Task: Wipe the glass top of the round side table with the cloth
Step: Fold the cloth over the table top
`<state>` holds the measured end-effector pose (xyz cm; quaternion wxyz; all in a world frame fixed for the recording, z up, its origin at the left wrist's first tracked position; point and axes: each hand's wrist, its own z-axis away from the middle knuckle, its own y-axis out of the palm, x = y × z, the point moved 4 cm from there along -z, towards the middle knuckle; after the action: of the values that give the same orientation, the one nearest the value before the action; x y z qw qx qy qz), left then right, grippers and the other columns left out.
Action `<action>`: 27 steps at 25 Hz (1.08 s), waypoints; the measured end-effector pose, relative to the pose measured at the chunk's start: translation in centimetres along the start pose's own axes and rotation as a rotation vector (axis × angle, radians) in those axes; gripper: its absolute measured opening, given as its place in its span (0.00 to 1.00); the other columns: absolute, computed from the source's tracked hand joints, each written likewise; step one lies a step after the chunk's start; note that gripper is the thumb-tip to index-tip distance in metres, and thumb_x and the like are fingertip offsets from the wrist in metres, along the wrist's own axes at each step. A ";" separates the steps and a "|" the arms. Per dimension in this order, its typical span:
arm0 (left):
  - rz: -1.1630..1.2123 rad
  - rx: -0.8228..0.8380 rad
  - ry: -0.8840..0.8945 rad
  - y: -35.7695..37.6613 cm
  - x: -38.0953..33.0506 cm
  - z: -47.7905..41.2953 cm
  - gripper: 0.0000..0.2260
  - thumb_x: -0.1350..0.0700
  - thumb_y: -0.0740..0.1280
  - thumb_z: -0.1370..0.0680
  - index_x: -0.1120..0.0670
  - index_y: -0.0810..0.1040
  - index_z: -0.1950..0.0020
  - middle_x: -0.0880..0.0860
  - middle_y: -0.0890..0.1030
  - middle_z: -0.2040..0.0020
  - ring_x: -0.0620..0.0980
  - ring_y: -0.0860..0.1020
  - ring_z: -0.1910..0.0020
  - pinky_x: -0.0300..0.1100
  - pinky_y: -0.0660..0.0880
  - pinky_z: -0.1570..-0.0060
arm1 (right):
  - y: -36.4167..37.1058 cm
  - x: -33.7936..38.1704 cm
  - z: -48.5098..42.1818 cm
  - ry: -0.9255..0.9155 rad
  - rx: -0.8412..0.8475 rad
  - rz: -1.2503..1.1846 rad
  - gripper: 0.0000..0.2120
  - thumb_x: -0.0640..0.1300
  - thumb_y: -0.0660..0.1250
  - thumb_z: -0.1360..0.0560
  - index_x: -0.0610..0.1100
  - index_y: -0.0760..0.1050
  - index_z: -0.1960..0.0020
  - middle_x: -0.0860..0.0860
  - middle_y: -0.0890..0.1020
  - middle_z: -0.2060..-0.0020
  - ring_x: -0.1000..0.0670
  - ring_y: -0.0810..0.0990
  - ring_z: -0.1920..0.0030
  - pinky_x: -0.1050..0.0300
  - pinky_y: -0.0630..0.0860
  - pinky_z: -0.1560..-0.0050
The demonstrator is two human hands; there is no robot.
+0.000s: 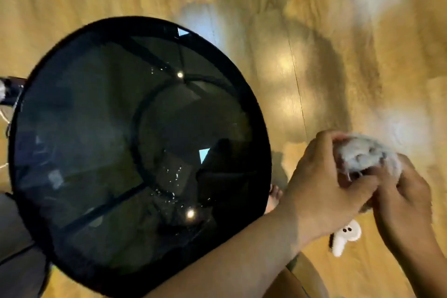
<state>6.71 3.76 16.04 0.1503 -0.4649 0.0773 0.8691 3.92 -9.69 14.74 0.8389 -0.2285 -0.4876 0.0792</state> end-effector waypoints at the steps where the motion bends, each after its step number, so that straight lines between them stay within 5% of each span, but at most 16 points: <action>1: 0.069 -0.036 0.018 -2.6 -1.7 2.0 0.26 0.50 0.74 0.28 0.46 0.69 0.33 0.50 0.76 0.37 0.47 0.78 0.39 0.49 0.77 0.41 | 0.7 3.4 1.7 -0.025 0.032 -0.028 0.16 0.54 0.61 0.20 0.43 0.77 0.45 0.42 0.82 0.60 0.53 0.83 0.64 0.53 0.80 0.66; 3: 0.056 -0.115 0.082 -8.3 -3.7 5.5 0.24 0.46 0.77 0.31 0.45 0.75 0.37 0.47 0.75 0.42 0.43 0.78 0.43 0.46 0.77 0.40 | 3.4 9.6 5.4 -0.075 0.141 -0.131 0.22 0.59 0.63 0.22 0.41 0.78 0.44 0.44 0.84 0.59 0.50 0.85 0.64 0.52 0.81 0.65; 6: 0.074 -0.262 0.199 -16.6 -3.9 10.2 0.17 0.44 0.75 0.33 0.47 0.79 0.47 0.50 0.76 0.47 0.43 0.79 0.46 0.43 0.76 0.41 | 9.4 15.8 9.8 -0.167 0.373 -0.257 0.25 0.66 0.69 0.31 0.53 0.80 0.41 0.55 0.86 0.49 0.55 0.84 0.49 0.64 0.79 0.52; 8: 0.194 -0.303 0.257 -20.4 -2.9 12.5 0.15 0.50 0.77 0.32 0.52 0.77 0.51 0.51 0.82 0.53 0.48 0.82 0.52 0.47 0.78 0.48 | 13.5 17.2 12.2 -0.210 0.596 -0.269 0.26 0.54 0.77 0.35 0.61 0.77 0.38 0.60 0.84 0.45 0.59 0.82 0.44 0.68 0.77 0.50; 10: 0.213 -0.402 0.373 -23.5 -1.3 15.1 0.15 0.56 0.79 0.32 0.56 0.75 0.54 0.46 0.81 0.61 0.44 0.80 0.60 0.40 0.78 0.58 | 16.7 17.1 14.2 -0.338 0.702 -0.138 0.35 0.40 0.78 0.38 0.69 0.73 0.40 0.63 0.83 0.45 0.61 0.82 0.45 0.70 0.77 0.51; 14: 0.258 -0.606 0.470 -26.5 3.7 20.6 0.20 0.57 0.80 0.35 0.60 0.75 0.51 0.46 0.82 0.59 0.41 0.80 0.60 0.34 0.76 0.61 | 18.3 15.8 17.9 -0.474 0.824 0.083 0.36 0.33 0.74 0.34 0.63 0.67 0.37 0.56 0.85 0.51 0.56 0.84 0.58 0.67 0.77 0.62; 17: 0.386 -0.665 0.442 -27.3 7.7 24.7 0.15 0.53 0.80 0.36 0.53 0.84 0.51 0.50 0.86 0.55 0.46 0.82 0.54 0.39 0.78 0.54 | 18.1 14.2 19.8 -0.651 0.740 0.439 0.25 0.42 0.68 0.35 0.59 0.70 0.41 0.55 0.84 0.61 0.56 0.78 0.69 0.65 0.71 0.69; 20: 0.576 -0.723 0.404 -26.0 10.1 30.8 0.09 0.59 0.77 0.31 0.55 0.85 0.52 0.53 0.87 0.54 0.48 0.84 0.54 0.40 0.79 0.52 | 17.1 12.2 23.0 -0.775 0.675 0.653 0.02 0.46 0.63 0.37 0.48 0.71 0.65 0.52 0.76 0.72 0.51 0.75 0.68 0.58 0.69 0.67; 23: 0.649 -0.748 0.332 -24.0 12.2 34.8 0.06 0.61 0.71 0.26 0.56 0.83 0.50 0.51 0.86 0.57 0.48 0.83 0.56 0.43 0.78 0.51 | 15.6 10.7 25.6 -0.806 0.643 0.589 0.13 0.42 0.65 0.30 0.49 0.65 0.70 0.54 0.71 0.75 0.55 0.69 0.70 0.64 0.64 0.70; 27: 0.710 -0.742 0.306 -22.4 13.8 36.0 0.07 0.64 0.69 0.24 0.56 0.80 0.48 0.52 0.85 0.55 0.49 0.83 0.55 0.46 0.78 0.51 | 14.5 12.7 25.3 -0.857 0.524 0.550 0.05 0.44 0.62 0.31 0.45 0.74 0.65 0.52 0.76 0.71 0.53 0.73 0.66 0.66 0.66 0.66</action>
<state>-21.28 37.32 24.66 -0.3404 -0.5534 -0.0613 0.7577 -9.91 15.37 28.61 0.5434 -0.0789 -0.6709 0.4985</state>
